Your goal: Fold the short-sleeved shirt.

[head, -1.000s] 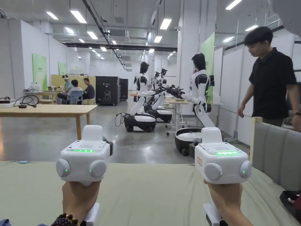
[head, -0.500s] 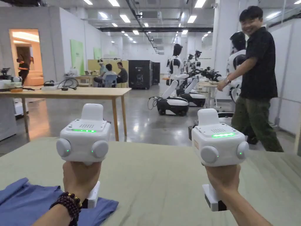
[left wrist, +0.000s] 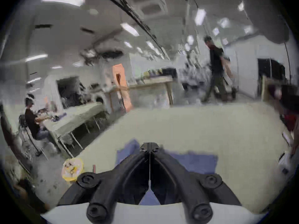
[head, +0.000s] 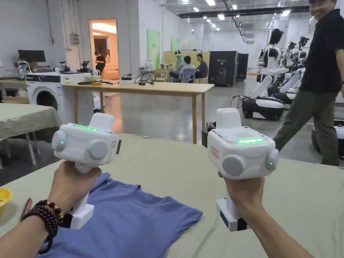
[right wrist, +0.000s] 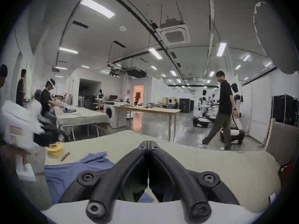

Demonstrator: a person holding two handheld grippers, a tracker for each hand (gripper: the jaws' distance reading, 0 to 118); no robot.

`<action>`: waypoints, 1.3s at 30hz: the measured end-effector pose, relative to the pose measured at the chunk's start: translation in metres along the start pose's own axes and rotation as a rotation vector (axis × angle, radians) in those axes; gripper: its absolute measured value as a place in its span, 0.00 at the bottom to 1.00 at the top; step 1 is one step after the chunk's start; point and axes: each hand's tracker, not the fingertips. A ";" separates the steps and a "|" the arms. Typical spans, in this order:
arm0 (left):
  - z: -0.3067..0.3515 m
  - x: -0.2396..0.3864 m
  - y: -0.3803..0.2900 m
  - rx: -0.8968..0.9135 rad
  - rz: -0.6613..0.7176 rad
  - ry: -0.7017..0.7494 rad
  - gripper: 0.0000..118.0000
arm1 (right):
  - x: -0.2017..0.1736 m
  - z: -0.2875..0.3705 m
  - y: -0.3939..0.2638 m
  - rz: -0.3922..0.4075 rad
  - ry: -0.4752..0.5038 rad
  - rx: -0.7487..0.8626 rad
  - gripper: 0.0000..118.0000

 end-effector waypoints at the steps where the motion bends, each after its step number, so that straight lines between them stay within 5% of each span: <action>1: -0.015 0.004 -0.002 -0.087 -0.048 -0.027 0.00 | 0.002 0.004 -0.002 -0.001 0.010 0.005 0.00; 7: -0.113 0.032 -0.046 -0.314 -0.088 -0.199 0.00 | 0.011 0.018 -0.023 0.023 0.091 -0.017 0.00; 9: -0.148 0.040 -0.065 -0.354 -0.056 -0.236 0.29 | 0.013 0.020 -0.034 0.037 0.097 -0.021 0.00; 10: -0.166 0.046 -0.073 -0.380 -0.048 -0.229 0.55 | 0.013 0.018 -0.041 0.030 0.112 -0.022 0.00; 11: -0.181 0.049 -0.082 -0.381 -0.015 -0.228 0.95 | 0.014 0.017 -0.047 0.014 0.130 -0.031 0.00; 12: -0.197 0.051 -0.091 -0.402 0.004 -0.243 1.00 | 0.015 0.016 -0.053 0.002 0.160 -0.058 0.00; 14: -0.218 0.055 -0.104 -0.326 0.049 -0.330 0.99 | 0.016 0.011 -0.066 0.010 0.184 -0.090 0.00; 21: -0.263 0.068 -0.150 -0.511 0.012 -0.254 0.99 | 0.015 0.000 -0.092 0.027 0.242 -0.119 0.00; 25: -0.265 0.061 -0.153 -0.515 0.122 -0.275 1.00 | 0.011 -0.001 -0.097 0.031 0.268 -0.129 0.00; 27: -0.256 0.063 -0.148 -0.484 0.101 -0.265 0.81 | 0.009 0.000 -0.098 0.035 0.281 -0.137 0.01; 28: -0.248 0.062 -0.143 -0.433 0.087 -0.269 0.61 | 0.009 0.000 -0.098 0.034 0.281 -0.138 0.01; 30: -0.239 0.066 -0.139 -0.424 0.044 -0.241 0.02 | 0.008 0.000 -0.099 0.031 0.280 -0.139 0.01; 31: -0.237 0.071 -0.140 -0.431 -0.011 -0.166 0.02 | 0.008 0.000 -0.099 0.020 0.280 -0.137 0.01; 39: -0.199 0.066 -0.094 -0.226 0.070 -0.220 0.02 | 0.034 0.021 -0.090 -0.013 0.249 -0.150 0.01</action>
